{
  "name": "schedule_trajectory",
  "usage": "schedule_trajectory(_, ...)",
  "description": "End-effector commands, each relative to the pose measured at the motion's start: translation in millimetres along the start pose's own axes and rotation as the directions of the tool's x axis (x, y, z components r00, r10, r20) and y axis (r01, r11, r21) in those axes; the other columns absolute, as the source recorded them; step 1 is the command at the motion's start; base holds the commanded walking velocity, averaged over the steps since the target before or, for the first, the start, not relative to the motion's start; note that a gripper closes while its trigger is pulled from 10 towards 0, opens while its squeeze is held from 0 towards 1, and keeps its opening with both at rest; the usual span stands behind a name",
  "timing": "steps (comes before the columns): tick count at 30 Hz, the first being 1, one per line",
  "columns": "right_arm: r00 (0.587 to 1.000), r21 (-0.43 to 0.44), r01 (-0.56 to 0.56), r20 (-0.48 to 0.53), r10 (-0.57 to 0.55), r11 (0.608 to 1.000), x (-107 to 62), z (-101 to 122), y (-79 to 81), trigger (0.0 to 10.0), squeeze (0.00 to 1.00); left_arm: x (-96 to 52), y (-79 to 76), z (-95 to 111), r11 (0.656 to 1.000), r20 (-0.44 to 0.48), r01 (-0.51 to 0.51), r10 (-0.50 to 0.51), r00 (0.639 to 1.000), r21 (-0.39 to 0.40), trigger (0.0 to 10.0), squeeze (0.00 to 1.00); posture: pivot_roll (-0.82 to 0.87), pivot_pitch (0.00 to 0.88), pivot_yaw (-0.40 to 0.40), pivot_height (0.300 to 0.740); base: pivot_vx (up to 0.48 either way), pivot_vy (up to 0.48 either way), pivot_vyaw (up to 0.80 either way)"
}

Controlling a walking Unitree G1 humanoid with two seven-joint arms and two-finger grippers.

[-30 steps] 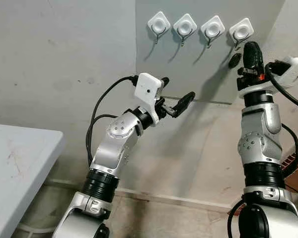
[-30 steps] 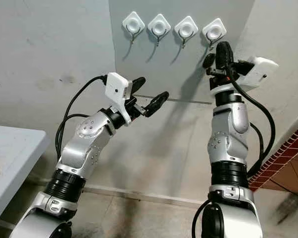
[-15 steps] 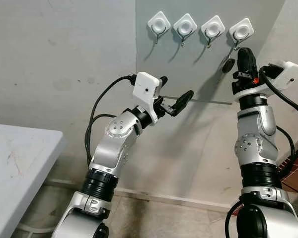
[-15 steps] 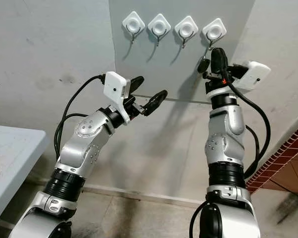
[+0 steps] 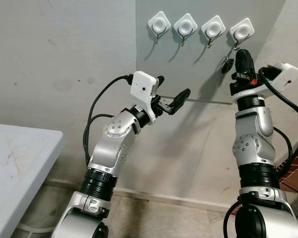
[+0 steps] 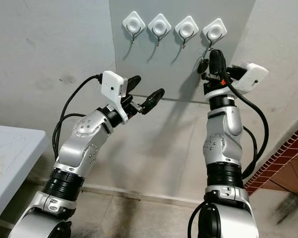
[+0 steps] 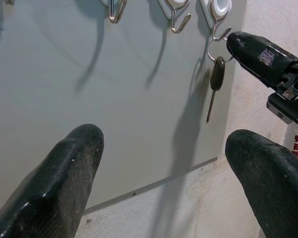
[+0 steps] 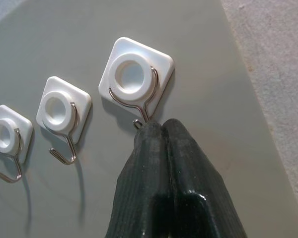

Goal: Hang keys on a hook

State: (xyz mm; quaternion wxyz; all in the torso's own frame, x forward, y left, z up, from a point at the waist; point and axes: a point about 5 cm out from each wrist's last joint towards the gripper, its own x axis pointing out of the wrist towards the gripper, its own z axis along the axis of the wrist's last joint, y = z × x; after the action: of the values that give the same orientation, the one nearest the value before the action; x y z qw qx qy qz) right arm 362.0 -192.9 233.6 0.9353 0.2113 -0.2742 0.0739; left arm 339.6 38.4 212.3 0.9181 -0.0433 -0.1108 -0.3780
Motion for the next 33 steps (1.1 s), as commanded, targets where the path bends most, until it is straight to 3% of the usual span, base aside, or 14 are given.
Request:
schedule_trajectory(1, 0.996, 0.009, 0.049, -0.068, -0.048, 0.999, -9.4, -14, -7.2, 10.0, 0.00, 2.3, -0.2, 7, 1.000, 0.013, 0.007, -0.007, 1.000, 0.013, 10.0, 0.00, -0.04, 0.019, 0.001, 0.740, 0.000, 0.000, 0.00)
schedule_trajectory(13, 0.993, 0.023, 0.060, -0.107, -0.057, 0.998, -17.3, -26, -7.5, 10.0, 0.00, 1.1, 1.1, 7, 1.000, 0.014, -0.003, 0.003, 1.000, 0.007, 10.0, 0.00, -0.03, 0.020, -0.001, 0.740, 0.000, 0.000, 0.00)
schedule_trajectory(14, 0.994, 0.028, 0.052, -0.102, -0.049, 0.998, -17.2, -25, -7.0, 10.0, 1.00, 1.1, 1.1, 7, 1.000, 0.014, -0.004, 0.004, 1.000, 0.007, 10.0, 0.00, -0.03, 0.020, -0.001, 0.740, 0.000, 0.000, 0.00)
schedule_trajectory(33, 0.994, 0.013, 0.010, -0.106, -0.008, 1.000, -18.7, -28, -2.1, 10.0, 1.00, -2.0, 5.0, 5, 0.998, 0.022, -0.056, 0.055, 0.998, 0.002, 10.0, 0.00, -0.02, 0.017, -0.021, 0.740, 0.000, 0.000, 0.00)
